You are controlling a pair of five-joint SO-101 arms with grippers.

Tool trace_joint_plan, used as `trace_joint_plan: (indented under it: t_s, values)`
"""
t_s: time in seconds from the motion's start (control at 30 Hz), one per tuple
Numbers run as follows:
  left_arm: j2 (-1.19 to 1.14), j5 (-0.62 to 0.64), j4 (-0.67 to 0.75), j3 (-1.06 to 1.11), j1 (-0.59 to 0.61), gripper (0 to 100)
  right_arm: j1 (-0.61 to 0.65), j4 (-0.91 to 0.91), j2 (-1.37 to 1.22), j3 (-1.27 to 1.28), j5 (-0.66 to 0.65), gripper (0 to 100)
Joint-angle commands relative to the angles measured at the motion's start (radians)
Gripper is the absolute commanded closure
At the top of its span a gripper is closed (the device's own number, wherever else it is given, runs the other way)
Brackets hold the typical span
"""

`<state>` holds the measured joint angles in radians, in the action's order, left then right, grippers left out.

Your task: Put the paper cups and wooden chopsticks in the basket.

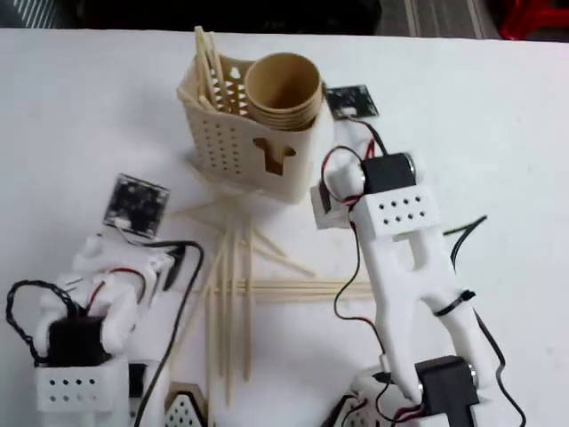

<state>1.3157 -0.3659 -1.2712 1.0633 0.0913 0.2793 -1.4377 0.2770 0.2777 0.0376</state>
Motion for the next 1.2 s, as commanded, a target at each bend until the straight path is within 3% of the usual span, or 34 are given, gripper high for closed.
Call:
trace_joint_plan:
  t_s: [0.0, 0.27, 0.47, 0.73, 1.17]
  values:
    - [-0.004, -0.002, -0.031, -0.046, -0.07, 74, -0.035, 0.119, 0.033, 0.08, 0.029, 98.1]
    - [-0.363, 0.058, 0.098, -0.055, -0.16, 74, -0.051, 0.257, 0.024, 0.189, 0.029, 98.1]
    - [-0.639, 0.117, 0.285, -0.055, -0.177, 74, -0.051, 0.283, 0.024, 0.215, 0.029, 98.1]
    - [-0.871, 0.176, 0.427, -0.055, -0.199, 74, -0.051, 0.283, 0.024, 0.215, 0.029, 98.1]
    - [-1.093, 0.175, 0.359, -0.209, -0.236, 85, -0.053, 0.283, 0.024, 0.215, 0.029, 98.1]
